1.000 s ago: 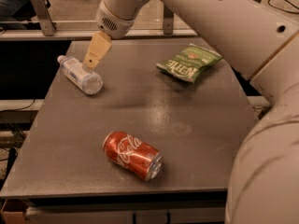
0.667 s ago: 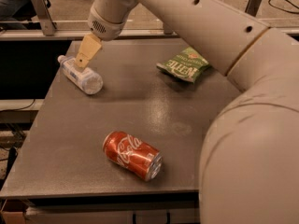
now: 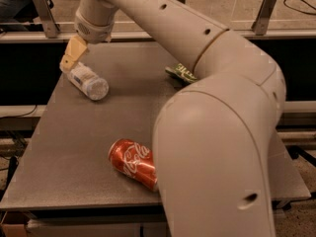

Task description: Place blue plastic bottle upright

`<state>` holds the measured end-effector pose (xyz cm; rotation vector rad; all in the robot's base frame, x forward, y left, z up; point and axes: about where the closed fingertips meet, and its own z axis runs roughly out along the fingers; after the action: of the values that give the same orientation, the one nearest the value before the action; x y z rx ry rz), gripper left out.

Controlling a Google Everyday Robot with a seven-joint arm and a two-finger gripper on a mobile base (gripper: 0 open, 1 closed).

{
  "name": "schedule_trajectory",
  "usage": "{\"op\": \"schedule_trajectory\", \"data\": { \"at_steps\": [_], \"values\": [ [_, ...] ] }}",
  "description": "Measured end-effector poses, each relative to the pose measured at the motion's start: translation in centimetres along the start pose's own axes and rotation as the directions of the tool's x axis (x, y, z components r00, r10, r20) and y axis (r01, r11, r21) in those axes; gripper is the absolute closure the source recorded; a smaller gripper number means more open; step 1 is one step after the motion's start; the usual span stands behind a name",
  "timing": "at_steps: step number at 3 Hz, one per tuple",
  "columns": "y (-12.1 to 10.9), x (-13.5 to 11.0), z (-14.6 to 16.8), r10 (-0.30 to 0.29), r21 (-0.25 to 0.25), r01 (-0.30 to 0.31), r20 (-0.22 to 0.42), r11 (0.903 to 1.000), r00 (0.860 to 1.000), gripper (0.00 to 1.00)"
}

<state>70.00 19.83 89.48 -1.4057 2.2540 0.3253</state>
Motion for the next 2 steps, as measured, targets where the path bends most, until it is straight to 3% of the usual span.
{"op": "schedule_trajectory", "data": {
  "at_steps": [2],
  "values": [
    [2.0, -2.5, 4.0, 0.037, -0.009, -0.038, -0.095, 0.9992, 0.995, 0.00]
  ]
}}
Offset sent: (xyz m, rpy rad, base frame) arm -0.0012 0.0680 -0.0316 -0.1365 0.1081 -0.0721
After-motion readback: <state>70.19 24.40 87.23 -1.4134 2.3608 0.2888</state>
